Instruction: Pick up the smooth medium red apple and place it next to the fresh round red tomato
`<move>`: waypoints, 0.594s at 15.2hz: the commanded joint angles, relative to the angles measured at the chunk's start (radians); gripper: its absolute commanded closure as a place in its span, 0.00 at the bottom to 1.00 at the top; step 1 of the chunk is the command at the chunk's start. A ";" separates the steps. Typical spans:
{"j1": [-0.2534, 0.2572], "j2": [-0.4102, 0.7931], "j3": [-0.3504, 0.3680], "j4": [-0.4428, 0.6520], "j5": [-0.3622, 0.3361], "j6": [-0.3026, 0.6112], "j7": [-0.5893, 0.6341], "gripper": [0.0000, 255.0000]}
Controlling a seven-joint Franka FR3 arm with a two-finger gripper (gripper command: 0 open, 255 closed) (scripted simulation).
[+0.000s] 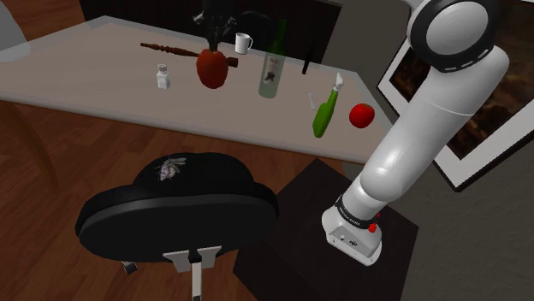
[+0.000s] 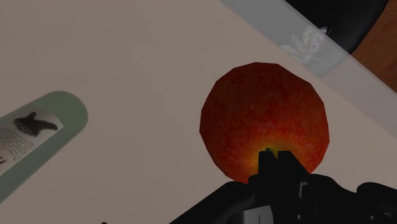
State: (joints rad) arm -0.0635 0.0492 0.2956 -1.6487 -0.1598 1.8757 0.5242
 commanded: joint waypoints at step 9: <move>0.007 0.032 0.004 0.175 -0.006 -0.145 -0.012 1.00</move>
State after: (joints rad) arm -0.0573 0.0739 0.2998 -1.4974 -0.1641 1.7483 0.5138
